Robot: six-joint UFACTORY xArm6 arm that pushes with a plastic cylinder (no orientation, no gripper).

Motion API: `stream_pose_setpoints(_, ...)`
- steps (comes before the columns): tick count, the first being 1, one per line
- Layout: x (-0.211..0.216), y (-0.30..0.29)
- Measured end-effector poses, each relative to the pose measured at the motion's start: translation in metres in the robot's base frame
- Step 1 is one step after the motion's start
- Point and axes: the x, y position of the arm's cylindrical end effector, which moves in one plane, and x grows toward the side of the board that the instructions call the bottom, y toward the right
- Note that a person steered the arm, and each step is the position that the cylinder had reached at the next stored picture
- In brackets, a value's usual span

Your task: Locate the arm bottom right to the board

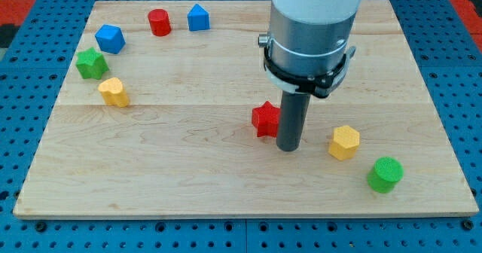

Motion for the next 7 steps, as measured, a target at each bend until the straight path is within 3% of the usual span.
stream_pose_setpoints(1, -0.044, -0.025)
stream_pose_setpoints(2, -0.083, -0.088)
stream_pose_setpoints(3, -0.088, -0.116)
stream_pose_setpoints(4, -0.086, -0.064)
stream_pose_setpoints(6, -0.086, 0.138)
stream_pose_setpoints(7, -0.014, 0.215)
